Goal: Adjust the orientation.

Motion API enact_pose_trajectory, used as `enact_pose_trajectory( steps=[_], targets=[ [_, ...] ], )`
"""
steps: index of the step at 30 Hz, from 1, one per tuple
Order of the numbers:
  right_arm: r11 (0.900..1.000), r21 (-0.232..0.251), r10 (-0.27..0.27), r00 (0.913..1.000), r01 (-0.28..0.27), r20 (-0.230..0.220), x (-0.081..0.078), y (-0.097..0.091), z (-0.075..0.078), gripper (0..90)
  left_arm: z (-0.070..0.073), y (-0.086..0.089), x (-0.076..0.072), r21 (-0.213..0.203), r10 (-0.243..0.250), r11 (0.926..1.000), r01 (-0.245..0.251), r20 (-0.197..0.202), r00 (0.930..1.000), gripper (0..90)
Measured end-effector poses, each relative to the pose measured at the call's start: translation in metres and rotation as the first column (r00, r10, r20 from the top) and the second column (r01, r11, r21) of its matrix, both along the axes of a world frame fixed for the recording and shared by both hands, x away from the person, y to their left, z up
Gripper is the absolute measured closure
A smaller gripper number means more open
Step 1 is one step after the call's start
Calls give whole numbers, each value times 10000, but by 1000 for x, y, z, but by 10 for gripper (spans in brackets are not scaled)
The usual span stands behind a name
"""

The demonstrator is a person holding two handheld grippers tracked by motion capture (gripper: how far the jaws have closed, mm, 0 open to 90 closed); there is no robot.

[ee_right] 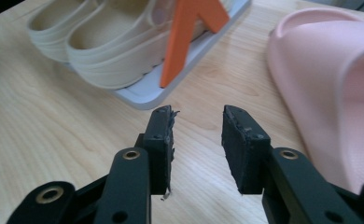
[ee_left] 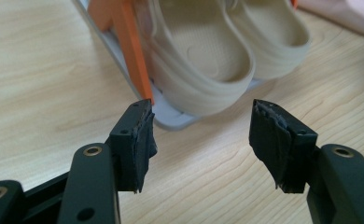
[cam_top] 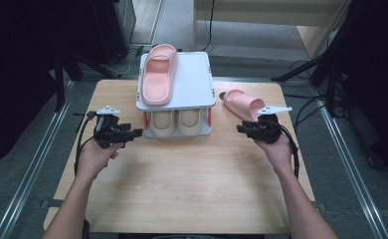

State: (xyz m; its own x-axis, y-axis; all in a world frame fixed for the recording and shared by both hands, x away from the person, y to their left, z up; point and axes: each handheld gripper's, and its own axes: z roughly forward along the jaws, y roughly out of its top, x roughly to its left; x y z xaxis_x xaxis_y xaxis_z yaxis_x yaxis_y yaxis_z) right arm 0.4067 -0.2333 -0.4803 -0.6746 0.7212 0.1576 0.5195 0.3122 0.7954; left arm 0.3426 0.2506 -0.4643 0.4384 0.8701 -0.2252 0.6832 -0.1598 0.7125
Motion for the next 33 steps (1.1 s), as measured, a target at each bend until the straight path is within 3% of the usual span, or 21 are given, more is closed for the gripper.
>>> enact_pose_trajectory(
  steps=[5, 7, 11, 15, 18, 25, 33],
  targets=[
    [9993, -124, -347, 9992, 350, 221, 6, -7, -3, 681, -8, -1, -2, 16, 13, 10000, -13, -48, 10000, 403],
    [9989, 11, -469, 9989, 469, -46, 9, -10, -5, 691, -8, 0, -3, -174, 20, 9998, -20, -16, 10000, 403],
    [9972, 174, -720, 9973, 723, -174, 18, -16, -8, 747, -7, 2, -6, -374, 98, 9993, -94, 100, 9999, 402],
    [9948, 94, -1016, 9948, 1016, -22, 26, -22, -11, 878, -10, 0, -9, -224, 2, 9997, -2, -5, 10000, 400],
    [9920, 184, -1248, 9922, 1249, -46, 31, -27, -12, 900, -12, -2, -11, -93, -150, 9998, 149, -80, 9999, 400],
    [9795, 84, -2011, 9791, 2014, -304, 47, -38, -19, 900, -17, -2, -18, -79, -302, 9995, 300, -176, 9994, 390],
    [9636, -41, -2671, 9615, 2674, -653, 65, -47, -27, 900, -18, 5, -26, -97, -48, 9999, 47, -154, 9999, 387]
  ],
)
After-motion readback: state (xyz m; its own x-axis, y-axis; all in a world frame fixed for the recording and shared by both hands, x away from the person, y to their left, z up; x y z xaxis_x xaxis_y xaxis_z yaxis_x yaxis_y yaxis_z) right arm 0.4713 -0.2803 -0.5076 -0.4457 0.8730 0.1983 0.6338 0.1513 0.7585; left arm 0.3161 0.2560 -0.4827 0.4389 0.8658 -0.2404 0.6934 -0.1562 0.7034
